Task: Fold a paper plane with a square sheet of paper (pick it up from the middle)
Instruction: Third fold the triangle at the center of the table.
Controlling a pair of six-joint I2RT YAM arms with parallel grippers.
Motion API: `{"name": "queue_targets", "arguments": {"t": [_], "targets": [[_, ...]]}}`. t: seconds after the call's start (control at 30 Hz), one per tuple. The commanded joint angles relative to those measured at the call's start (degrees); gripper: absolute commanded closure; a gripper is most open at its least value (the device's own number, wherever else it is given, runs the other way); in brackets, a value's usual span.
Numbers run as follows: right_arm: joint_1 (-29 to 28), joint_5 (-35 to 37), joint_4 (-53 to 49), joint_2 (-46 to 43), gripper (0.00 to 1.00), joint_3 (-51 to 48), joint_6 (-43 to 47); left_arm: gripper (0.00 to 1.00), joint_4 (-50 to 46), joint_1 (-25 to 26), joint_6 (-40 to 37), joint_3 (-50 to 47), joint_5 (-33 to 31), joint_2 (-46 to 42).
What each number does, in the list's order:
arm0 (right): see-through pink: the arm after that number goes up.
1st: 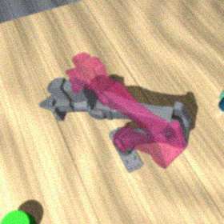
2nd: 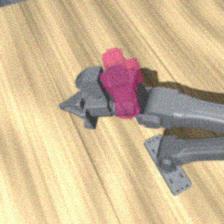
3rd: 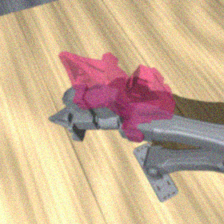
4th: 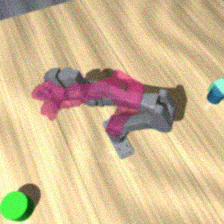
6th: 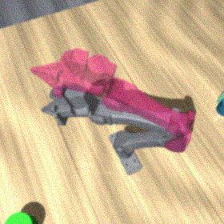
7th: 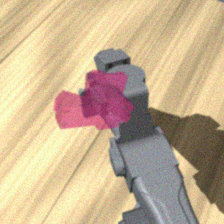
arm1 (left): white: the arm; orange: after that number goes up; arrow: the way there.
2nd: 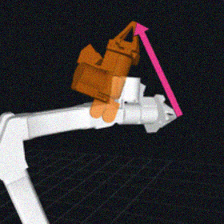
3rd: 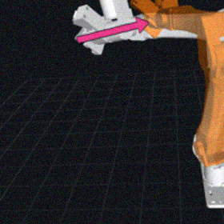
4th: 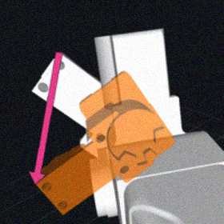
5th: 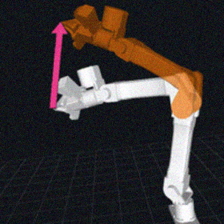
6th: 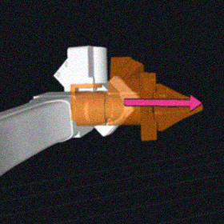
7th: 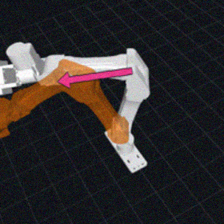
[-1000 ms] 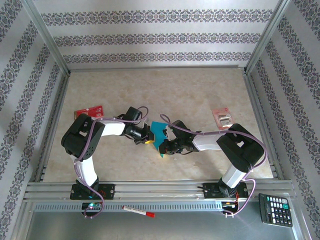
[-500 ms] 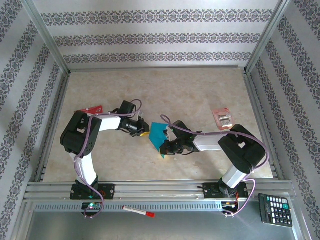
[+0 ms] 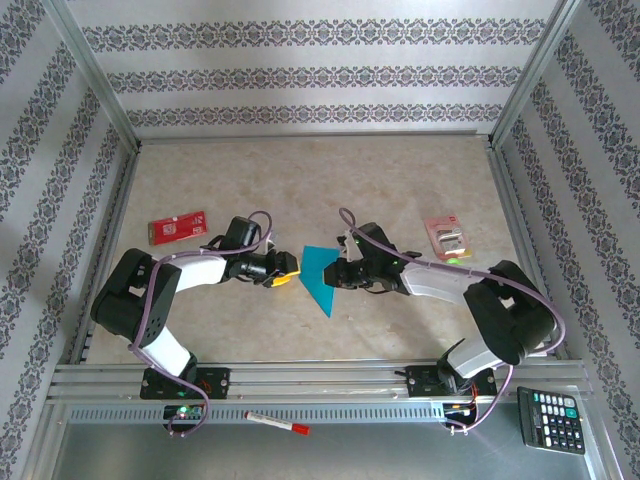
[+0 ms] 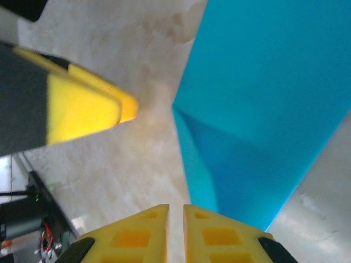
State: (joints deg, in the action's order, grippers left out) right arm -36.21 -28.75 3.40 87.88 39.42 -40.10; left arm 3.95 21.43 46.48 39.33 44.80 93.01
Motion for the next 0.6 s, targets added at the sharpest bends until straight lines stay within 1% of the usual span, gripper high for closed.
{"name": "queue_targets", "arguments": {"t": [0.0,0.17,0.33,0.47,0.57], "targets": [[0.2,2.3,-1.0,3.4,0.88,2.4,-0.1,0.49,0.7,1.1,-0.3,1.0,0.9,-0.6],[0.6,2.5,-1.6,7.1,0.93,2.6,0.3,0.46,-3.1,2.7,-1.6,3.0,0.5,1.0],[1.1,3.7,-2.0,7.7,0.94,1.0,0.9,0.46,-4.4,3.1,-2.1,4.1,0.2,2.2],[1.2,4.1,-1.7,8.5,0.96,0.0,1.2,0.47,-6.1,3.5,-3.0,5.9,0.2,4.1],[1.3,4.1,-1.0,9.1,0.97,-0.6,1.0,0.51,-6.9,3.6,-3.0,7.3,0.1,5.8]]}}
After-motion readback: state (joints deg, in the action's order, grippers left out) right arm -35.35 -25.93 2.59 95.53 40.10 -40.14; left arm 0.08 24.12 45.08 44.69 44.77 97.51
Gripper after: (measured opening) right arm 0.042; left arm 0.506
